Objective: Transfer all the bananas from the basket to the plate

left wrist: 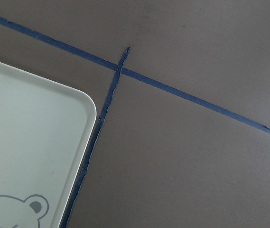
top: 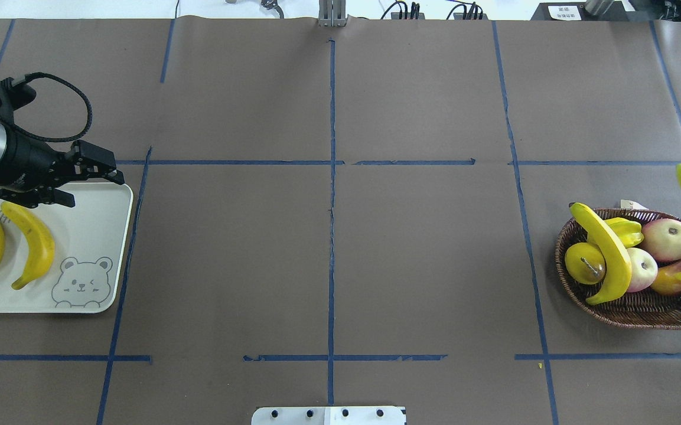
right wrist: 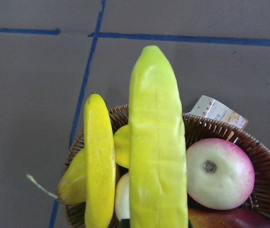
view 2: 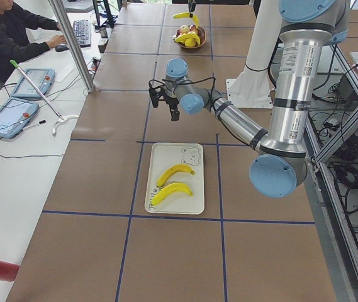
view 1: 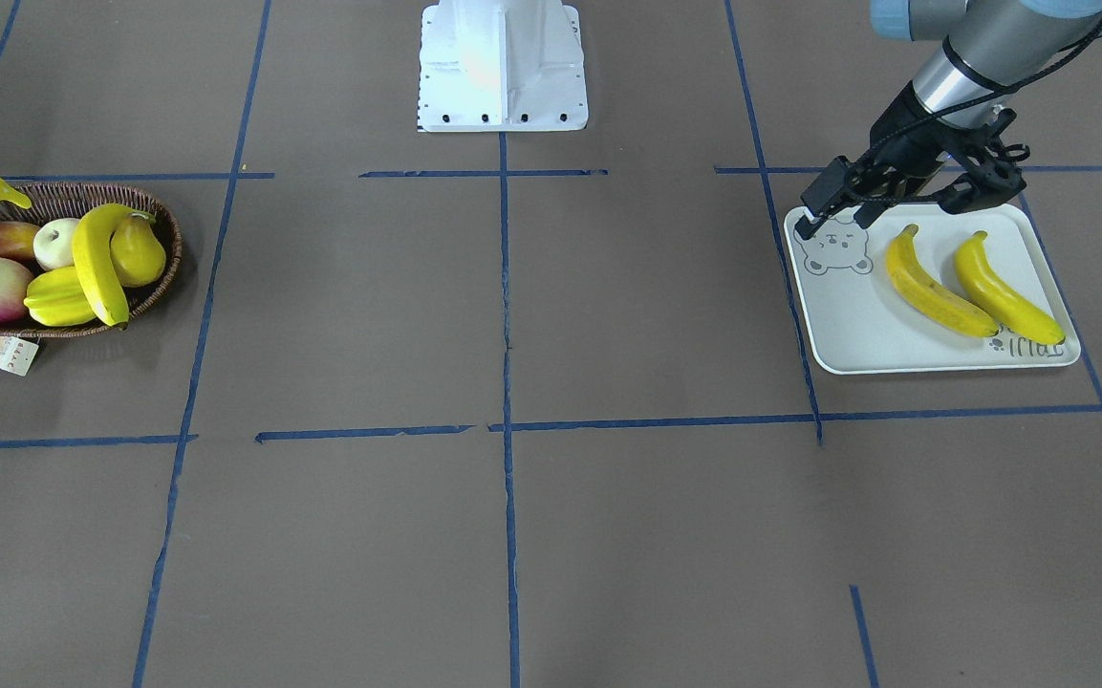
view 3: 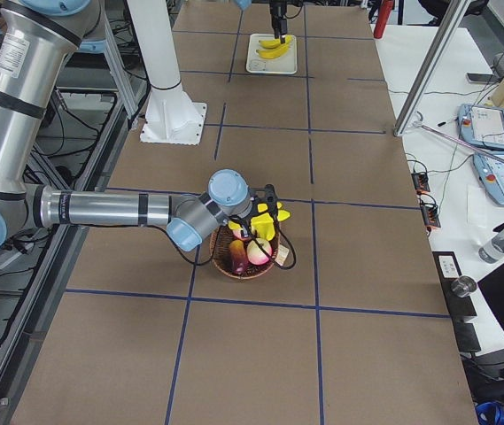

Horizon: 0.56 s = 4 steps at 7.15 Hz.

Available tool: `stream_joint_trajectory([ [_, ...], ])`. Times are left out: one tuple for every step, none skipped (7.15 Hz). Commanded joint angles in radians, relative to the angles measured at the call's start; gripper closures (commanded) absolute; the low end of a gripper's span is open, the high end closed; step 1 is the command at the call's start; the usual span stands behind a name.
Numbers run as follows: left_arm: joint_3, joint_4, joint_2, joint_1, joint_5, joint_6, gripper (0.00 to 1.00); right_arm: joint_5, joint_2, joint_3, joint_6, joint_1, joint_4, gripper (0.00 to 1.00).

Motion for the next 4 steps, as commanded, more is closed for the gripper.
stream_joint_trajectory([
  [-0.004,-0.001,0.000,0.000,-0.002,-0.008,0.01,0.110,0.099,0.013,0.024,0.103,-0.007,1.00],
  [-0.003,-0.002,-0.015,0.002,-0.004,-0.008,0.01,0.106,0.221,0.016,0.153,0.076,-0.045,1.00],
  [0.005,-0.005,-0.037,0.008,-0.001,-0.029,0.01,0.080,0.389,0.011,0.365,-0.027,-0.096,0.99],
  [0.006,-0.010,-0.057,0.026,0.001,-0.060,0.01,-0.028,0.499,0.011,0.519,-0.158,-0.102,0.99],
])
